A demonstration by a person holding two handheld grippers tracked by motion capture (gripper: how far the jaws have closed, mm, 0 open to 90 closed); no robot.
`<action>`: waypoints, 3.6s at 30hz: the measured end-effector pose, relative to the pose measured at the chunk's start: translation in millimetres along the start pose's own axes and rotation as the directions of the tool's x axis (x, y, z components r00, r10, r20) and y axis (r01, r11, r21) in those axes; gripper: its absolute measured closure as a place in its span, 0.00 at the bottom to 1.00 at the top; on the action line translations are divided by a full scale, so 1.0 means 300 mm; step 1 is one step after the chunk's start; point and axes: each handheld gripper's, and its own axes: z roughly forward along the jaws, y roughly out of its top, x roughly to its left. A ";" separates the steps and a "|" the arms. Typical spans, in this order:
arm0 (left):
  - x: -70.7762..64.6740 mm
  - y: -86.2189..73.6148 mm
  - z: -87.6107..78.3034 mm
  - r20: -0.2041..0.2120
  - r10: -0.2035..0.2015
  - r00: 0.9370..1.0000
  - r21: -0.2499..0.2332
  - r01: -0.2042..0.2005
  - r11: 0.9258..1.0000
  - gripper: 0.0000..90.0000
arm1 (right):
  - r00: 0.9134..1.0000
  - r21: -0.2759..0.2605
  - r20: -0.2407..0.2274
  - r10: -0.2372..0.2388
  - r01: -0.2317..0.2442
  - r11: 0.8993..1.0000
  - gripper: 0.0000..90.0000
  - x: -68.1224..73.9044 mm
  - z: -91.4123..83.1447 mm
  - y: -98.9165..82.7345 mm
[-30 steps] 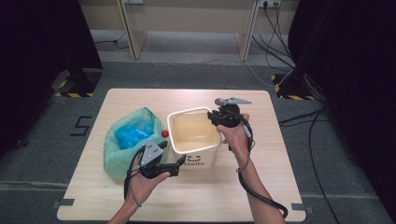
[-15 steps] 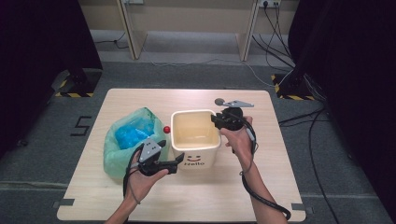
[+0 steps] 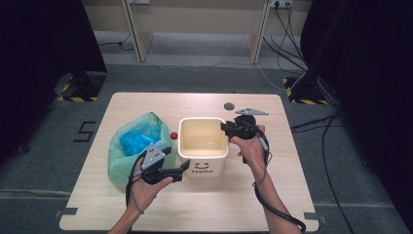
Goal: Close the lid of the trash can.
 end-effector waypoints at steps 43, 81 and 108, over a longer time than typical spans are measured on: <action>0.058 -0.039 -0.062 0.025 -0.069 0.997 0.021 0.069 0.997 0.17 | 0.997 -0.067 -0.008 0.082 -0.082 0.994 0.60 -0.137 -0.126 -0.061; 0.046 -0.135 -0.087 0.061 -0.050 0.997 0.058 0.047 0.997 0.17 | 0.992 -0.031 -0.015 0.127 -0.128 0.991 0.34 -0.167 -0.151 -0.251; 0.046 -0.218 -0.104 0.057 -0.009 0.998 0.090 0.004 0.996 0.17 | 0.996 0.026 -0.035 0.081 -0.080 0.996 0.29 -0.138 -0.151 -0.382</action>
